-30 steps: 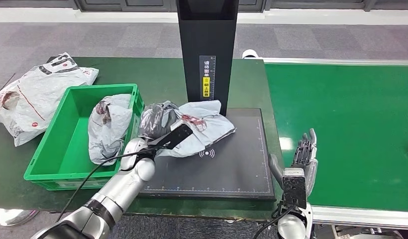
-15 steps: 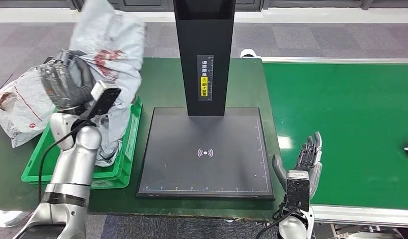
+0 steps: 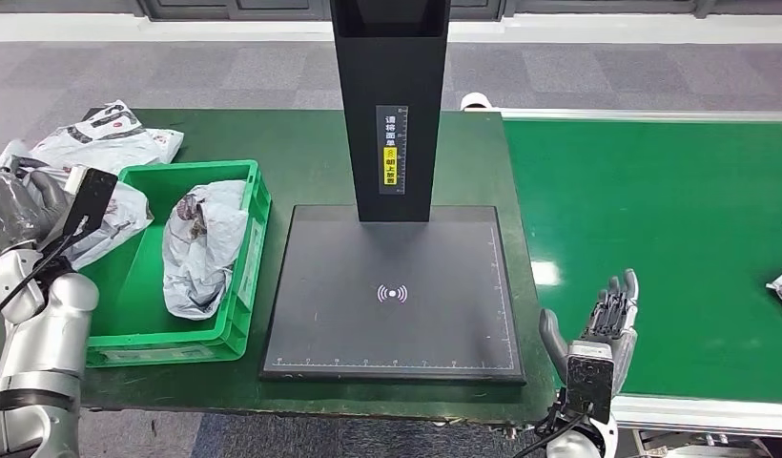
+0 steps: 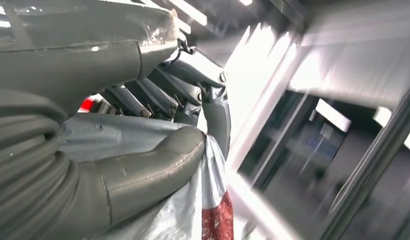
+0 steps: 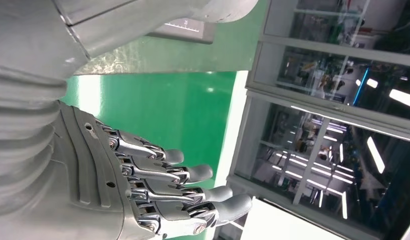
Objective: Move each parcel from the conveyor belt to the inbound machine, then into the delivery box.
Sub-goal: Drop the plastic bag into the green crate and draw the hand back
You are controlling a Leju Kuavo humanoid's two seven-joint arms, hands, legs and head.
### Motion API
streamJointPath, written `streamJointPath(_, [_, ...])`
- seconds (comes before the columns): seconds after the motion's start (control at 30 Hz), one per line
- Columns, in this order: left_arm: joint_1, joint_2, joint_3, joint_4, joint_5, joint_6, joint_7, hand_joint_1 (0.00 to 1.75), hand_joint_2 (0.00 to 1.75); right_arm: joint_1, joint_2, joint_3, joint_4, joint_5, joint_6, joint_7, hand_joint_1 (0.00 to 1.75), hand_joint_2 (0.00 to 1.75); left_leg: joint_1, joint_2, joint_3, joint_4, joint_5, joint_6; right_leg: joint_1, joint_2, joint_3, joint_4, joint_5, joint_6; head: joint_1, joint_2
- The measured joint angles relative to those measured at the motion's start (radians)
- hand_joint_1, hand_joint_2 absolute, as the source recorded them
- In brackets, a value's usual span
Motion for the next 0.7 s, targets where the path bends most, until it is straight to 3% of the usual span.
streamJointPath(0.07, [0.019,0.033,-0.024,0.035,-0.005,-0.15,0.024,1.75,1.75,0.003,0.0,-0.006,-0.006,0.011,0.015,0.0,0.0,1.75,0.0,0.0,0.0,0.0,0.0,0.0,-0.001,0.0,0.0,0.0,0.0,0.0,0.0,0.0])
streamJointPath(0.1, [0.03,0.05,-0.04,0.058,-0.009,-0.244,0.025,1.62,1.75,0.003,0.0,-0.01,-0.008,0.019,0.027,0.002,0.0,1.75,0.0,0.0,0.0,0.0,-0.001,0.0,-0.001,0.0,0.0,0.0,0.0,0.0,0.0,0.0])
streamJointPath(0.2, [0.058,0.101,-0.089,0.136,0.011,-0.484,-0.062,0.31,1.75,0.003,0.0,-0.023,-0.01,0.048,0.067,0.017,0.0,1.75,0.0,0.0,0.0,0.0,-0.001,-0.001,0.0,0.0,0.0,0.0,-0.001,-0.001,0.0,0.0])
streamJointPath(0.23, [0.059,0.117,-0.103,0.157,0.026,-0.537,-0.102,0.0,1.75,0.003,0.0,-0.028,-0.01,0.06,0.077,0.025,0.0,1.75,0.0,0.0,0.001,0.0,-0.001,-0.001,0.0,0.0,0.0,0.0,-0.001,-0.001,0.0,0.0])
streamJointPath(0.3, [0.047,0.142,-0.127,0.191,0.068,-0.591,-0.153,0.0,1.75,0.007,0.0,-0.041,-0.016,0.087,0.092,0.045,0.0,1.75,-0.001,-0.003,0.003,0.0,-0.001,-0.001,-0.002,-0.003,0.002,0.0,-0.002,-0.001,0.0,0.0])
streamJointPath(0.57, [0.004,0.142,-0.16,0.229,0.235,-0.62,-0.164,0.0,1.75,0.04,0.006,-0.082,-0.069,0.149,0.121,0.077,0.0,1.75,-0.001,-0.005,0.005,-0.001,0.0,-0.003,-0.001,-0.005,0.004,0.0,-0.002,-0.004,0.0,0.0])
streamJointPath(0.7, [-0.01,0.1,-0.153,0.206,0.427,-0.549,-0.183,0.0,0.0,0.05,0.018,-0.094,-0.09,0.168,0.134,0.09,0.0,1.75,0.001,-0.005,0.004,-0.001,0.002,-0.005,-0.001,-0.006,0.003,0.0,0.0,-0.005,0.0,0.0])
